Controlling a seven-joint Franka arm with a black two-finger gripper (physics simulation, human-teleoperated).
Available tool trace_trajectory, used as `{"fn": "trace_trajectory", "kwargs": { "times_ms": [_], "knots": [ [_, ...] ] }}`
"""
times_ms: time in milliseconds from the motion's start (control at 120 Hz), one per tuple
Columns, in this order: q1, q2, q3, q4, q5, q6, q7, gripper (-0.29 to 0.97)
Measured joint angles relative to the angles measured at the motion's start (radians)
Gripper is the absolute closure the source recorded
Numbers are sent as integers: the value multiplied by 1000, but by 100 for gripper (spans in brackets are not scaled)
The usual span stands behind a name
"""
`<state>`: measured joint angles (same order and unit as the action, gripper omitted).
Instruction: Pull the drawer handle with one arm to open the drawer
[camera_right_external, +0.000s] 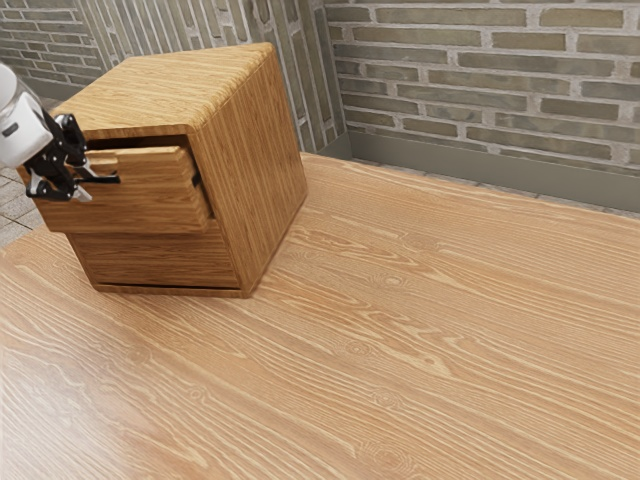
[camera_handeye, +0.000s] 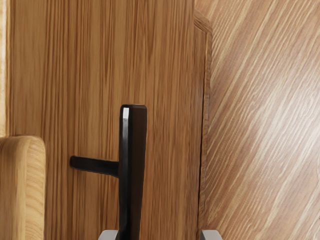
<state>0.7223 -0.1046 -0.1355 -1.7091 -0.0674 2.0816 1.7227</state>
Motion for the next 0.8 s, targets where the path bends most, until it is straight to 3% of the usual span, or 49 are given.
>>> {"fn": "trace_trajectory", "kwargs": {
  "times_ms": [800],
  "knots": [
    [2, -137, 25, -142, -5, 7, -3, 55]
  ]
}}
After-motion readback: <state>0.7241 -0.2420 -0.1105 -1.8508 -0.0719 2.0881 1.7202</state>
